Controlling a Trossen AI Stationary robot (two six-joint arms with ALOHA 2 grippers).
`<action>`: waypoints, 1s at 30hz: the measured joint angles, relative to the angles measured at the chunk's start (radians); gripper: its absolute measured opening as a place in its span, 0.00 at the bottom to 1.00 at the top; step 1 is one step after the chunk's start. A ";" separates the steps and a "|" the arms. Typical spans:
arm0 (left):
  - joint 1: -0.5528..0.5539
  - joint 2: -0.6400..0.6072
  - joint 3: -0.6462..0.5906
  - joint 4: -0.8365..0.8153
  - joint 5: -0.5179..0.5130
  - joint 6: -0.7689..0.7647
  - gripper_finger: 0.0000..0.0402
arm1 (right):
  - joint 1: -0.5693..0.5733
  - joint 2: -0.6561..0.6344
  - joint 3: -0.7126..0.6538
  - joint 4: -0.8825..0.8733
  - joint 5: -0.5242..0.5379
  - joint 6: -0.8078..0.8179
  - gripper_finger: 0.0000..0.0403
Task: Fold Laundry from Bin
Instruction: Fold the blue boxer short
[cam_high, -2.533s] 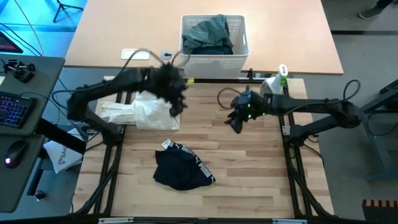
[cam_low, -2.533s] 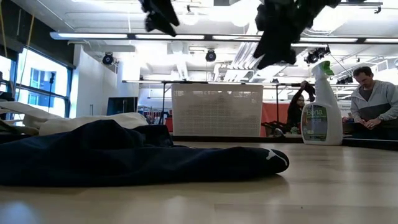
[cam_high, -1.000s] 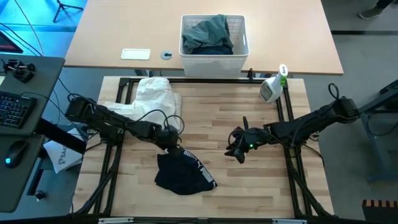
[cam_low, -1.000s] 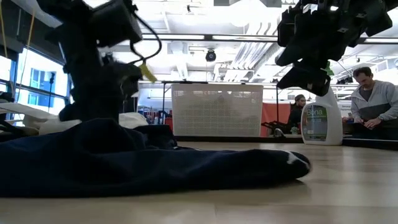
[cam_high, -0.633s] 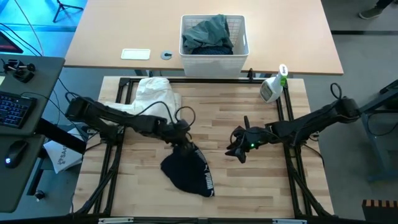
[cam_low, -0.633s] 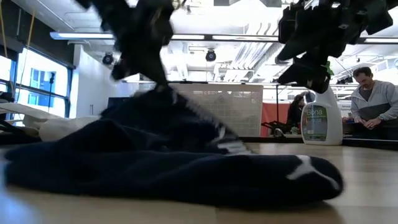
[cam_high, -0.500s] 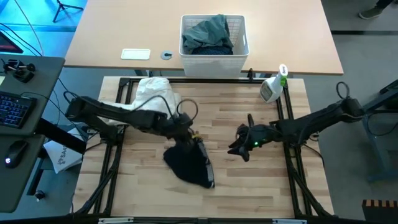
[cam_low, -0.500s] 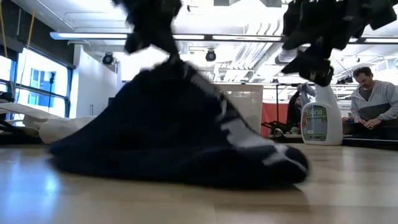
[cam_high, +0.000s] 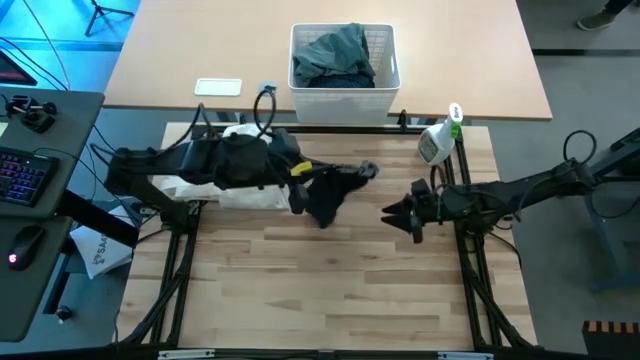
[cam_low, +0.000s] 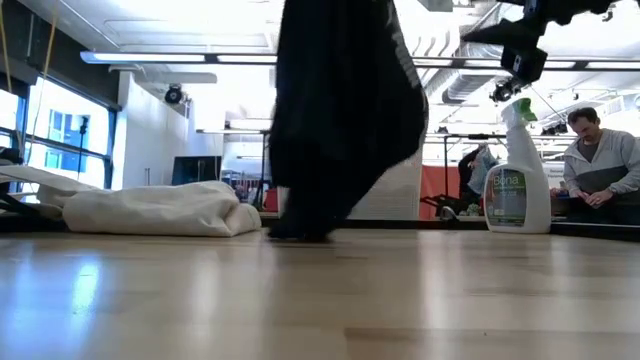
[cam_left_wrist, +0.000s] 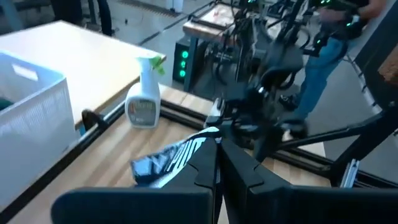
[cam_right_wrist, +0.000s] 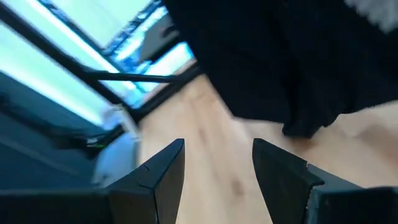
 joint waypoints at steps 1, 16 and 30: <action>0.000 0.000 0.011 -0.001 0.001 0.010 0.00 | 0.001 0.000 0.000 -0.013 0.030 -0.016 0.45; 0.000 0.027 0.023 -0.021 0.107 0.022 0.00 | -0.118 0.014 0.000 -0.053 -0.045 -0.189 0.53; 0.000 0.033 0.023 -0.016 0.137 -0.023 0.00 | -0.112 0.303 0.001 0.281 -0.203 -0.543 0.54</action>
